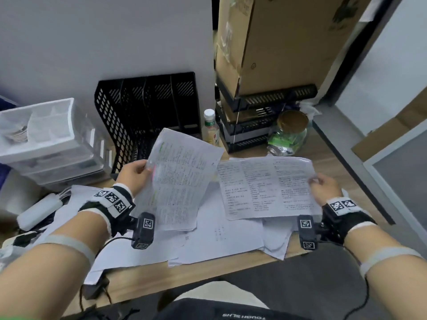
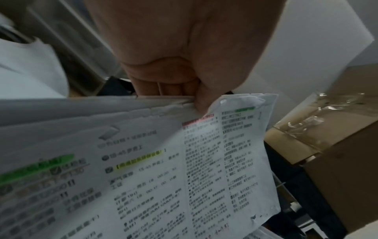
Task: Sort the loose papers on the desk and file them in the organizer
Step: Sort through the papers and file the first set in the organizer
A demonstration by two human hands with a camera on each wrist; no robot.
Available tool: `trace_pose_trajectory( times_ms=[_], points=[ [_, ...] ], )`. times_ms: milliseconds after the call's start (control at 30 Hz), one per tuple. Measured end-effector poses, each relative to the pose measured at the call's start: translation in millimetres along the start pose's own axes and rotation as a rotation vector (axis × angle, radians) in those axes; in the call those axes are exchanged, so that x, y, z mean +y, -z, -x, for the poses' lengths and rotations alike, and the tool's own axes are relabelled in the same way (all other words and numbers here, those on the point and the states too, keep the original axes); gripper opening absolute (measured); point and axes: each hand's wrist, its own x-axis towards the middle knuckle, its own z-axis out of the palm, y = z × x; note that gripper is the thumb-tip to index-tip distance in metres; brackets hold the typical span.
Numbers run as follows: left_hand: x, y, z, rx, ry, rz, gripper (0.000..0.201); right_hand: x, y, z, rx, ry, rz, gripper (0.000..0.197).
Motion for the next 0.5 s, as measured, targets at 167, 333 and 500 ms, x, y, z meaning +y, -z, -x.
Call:
trace_pose_trajectory(
  times_ms=[167, 333, 500],
  points=[
    [26, 4, -24, 0.055, -0.077, -0.08, 0.028, -23, 39, -3, -0.02, 0.082, 0.051, 0.019],
    [61, -2, -25, 0.189, -0.119, -0.173, 0.018, -38, 60, 2, 0.012, 0.208, 0.193, 0.028],
    [79, -14, -26, 0.09, -0.255, -0.076, 0.017, -62, 58, 17, -0.082, 0.384, 0.179, 0.037]
  ],
)
